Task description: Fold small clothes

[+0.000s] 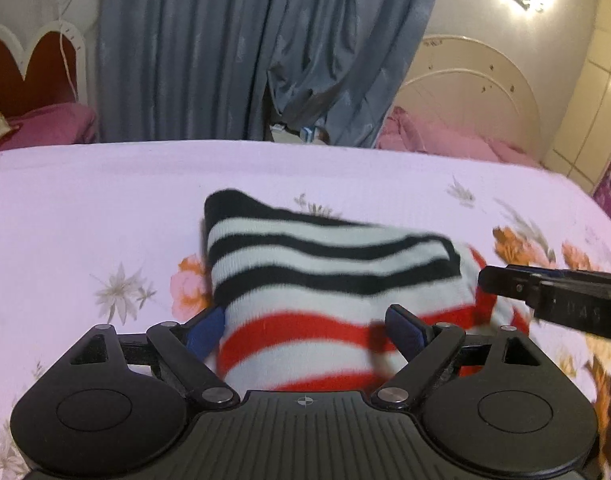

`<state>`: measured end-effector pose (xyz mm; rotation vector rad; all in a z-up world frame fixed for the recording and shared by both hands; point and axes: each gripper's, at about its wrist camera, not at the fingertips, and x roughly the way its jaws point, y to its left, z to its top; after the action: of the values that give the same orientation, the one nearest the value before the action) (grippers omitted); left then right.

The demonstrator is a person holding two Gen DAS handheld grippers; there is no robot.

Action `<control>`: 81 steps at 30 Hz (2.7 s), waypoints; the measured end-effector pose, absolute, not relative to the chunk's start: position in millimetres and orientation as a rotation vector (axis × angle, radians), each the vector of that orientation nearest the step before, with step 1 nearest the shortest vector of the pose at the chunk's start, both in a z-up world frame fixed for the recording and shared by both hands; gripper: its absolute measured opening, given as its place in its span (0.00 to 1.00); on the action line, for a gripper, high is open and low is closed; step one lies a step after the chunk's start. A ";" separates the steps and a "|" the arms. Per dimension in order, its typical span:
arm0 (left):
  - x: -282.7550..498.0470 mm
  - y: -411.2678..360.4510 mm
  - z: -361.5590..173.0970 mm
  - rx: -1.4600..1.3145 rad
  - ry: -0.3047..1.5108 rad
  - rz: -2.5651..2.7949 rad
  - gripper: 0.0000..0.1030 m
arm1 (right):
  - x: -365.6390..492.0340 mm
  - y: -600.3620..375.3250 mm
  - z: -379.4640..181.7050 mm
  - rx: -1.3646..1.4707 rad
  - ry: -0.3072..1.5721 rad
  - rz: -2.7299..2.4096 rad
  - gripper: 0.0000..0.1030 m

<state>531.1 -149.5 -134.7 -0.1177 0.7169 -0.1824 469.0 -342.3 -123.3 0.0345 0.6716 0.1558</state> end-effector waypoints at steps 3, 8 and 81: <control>543.6 -150.5 -133.9 -0.130 0.695 -0.162 0.85 | 479.0 -334.7 -119.6 0.012 0.641 0.159 0.30; 568.5 -146.2 -150.1 -0.158 0.783 -0.141 0.85 | 507.9 -332.3 -141.6 -0.006 0.724 0.125 0.25; 492.5 -141.9 -170.2 -0.306 0.885 -0.304 0.85 | 449.0 -383.4 -171.8 0.431 0.910 0.263 0.52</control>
<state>492.5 -141.9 -170.2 -0.3061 0.8847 -0.3042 449.0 -383.4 -171.8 0.4313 0.9100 0.2629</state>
